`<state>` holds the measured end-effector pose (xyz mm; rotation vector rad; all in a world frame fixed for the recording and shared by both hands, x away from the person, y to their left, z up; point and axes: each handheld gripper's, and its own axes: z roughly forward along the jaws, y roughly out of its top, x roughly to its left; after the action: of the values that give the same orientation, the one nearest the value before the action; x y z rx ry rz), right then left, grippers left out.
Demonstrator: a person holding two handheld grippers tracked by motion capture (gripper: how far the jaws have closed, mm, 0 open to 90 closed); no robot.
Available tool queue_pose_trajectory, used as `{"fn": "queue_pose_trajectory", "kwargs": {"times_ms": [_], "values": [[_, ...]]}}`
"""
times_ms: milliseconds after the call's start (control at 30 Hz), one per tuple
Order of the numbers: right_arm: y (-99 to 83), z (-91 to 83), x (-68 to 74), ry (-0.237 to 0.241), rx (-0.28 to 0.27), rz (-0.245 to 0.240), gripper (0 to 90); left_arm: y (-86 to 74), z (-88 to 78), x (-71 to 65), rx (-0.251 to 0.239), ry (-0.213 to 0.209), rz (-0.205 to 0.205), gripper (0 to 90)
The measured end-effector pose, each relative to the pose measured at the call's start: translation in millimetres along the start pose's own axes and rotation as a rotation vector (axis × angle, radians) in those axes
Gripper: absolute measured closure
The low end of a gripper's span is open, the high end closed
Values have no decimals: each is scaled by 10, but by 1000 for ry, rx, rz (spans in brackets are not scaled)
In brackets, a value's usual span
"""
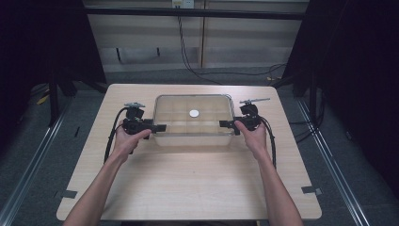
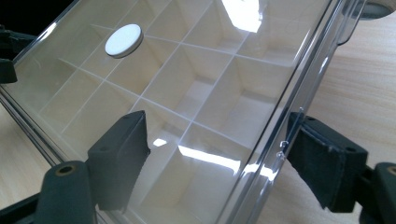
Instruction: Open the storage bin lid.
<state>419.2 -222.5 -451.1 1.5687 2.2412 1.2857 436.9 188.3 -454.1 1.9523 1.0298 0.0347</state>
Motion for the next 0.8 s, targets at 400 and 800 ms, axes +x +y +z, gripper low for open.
{"fn": "queue_pose_trajectory", "kwargs": {"times_ms": [400,800], "values": [[-10,-18,-60,24,-12,51,299,7,11,10,-10,10,0,254],[-9,-12,-57,14,-28,34,301,14,8,4,-10,19,-3,269]]}}
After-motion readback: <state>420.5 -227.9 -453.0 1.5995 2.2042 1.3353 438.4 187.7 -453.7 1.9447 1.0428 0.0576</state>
